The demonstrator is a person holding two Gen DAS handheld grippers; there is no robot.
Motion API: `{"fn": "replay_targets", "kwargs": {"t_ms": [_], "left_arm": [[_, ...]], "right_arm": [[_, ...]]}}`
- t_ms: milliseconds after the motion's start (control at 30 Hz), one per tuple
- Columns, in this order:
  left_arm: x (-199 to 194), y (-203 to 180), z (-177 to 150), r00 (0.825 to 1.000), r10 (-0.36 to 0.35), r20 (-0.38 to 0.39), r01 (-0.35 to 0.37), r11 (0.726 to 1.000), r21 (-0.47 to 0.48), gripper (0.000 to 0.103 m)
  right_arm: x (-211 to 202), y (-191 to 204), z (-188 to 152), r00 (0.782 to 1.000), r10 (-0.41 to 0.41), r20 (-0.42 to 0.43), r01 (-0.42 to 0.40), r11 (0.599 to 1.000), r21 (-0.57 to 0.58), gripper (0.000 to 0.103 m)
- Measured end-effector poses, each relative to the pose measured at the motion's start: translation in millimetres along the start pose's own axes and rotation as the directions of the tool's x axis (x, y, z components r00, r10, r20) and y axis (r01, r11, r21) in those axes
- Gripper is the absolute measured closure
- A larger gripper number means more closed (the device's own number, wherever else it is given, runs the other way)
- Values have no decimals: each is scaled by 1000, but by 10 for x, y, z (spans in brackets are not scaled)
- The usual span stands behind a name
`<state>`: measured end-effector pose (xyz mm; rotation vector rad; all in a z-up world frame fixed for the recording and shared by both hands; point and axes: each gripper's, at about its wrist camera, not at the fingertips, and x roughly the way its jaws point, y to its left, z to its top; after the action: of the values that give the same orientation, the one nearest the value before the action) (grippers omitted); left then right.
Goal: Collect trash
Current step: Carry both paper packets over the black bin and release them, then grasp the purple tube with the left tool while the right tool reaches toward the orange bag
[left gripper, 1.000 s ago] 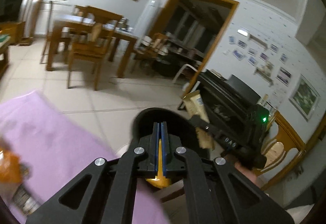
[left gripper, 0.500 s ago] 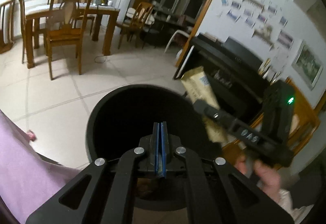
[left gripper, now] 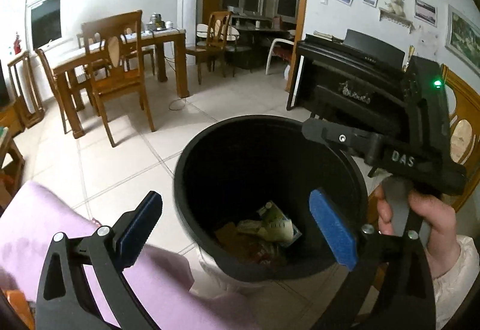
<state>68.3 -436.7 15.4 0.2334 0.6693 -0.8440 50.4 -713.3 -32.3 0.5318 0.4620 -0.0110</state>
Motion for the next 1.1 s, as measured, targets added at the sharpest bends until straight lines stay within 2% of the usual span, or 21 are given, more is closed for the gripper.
{"fn": "replay_targets", "kwargs": {"t_ms": [200,367,500,600,667,767,867,933,1033,1100], "left_arm": [[-412,331,-155,998,45,35,-42,996,-83,5],[-865,688,-435,988,145,51,-136,980,-146,5],[-1250,1068,-751,971,238,38,-226,953,-202,5],[-1536,1384,-1012,952,306,9,-294,922,-251,5],[-1733,1601,-1177,939,343,-9,-331,900,-284,5],[-1965,1865,-1412,921,388,-40,-381,874,-302,6],[-2054,2035,-1589,900,423,-102,-434,850,-299,9],[-2062,2135,-1717,897,417,-148,-442,847,-295,32],[-1987,2253,-1856,896,389,-215,-439,853,-282,44],[-1947,2271,-1875,898,375,-230,-429,862,-271,46]], "right_arm": [[28,372,-134,999,24,-30,-25,999,-42,5],[177,793,-223,994,74,-80,-81,993,-87,5],[362,1318,-363,980,137,-145,-157,978,-136,5],[496,1752,-481,963,183,-196,-218,960,-174,5],[588,2044,-574,948,216,-233,-262,946,-191,5],[766,2534,-724,914,267,-306,-337,920,-203,5],[941,3056,-913,872,309,-381,-410,885,-220,5],[1027,3370,-997,850,323,-417,-441,869,-224,5],[1186,3773,-1163,819,323,-474,-471,851,-234,5],[1308,3983,-1261,804,314,-505,-482,842,-243,5]]}}
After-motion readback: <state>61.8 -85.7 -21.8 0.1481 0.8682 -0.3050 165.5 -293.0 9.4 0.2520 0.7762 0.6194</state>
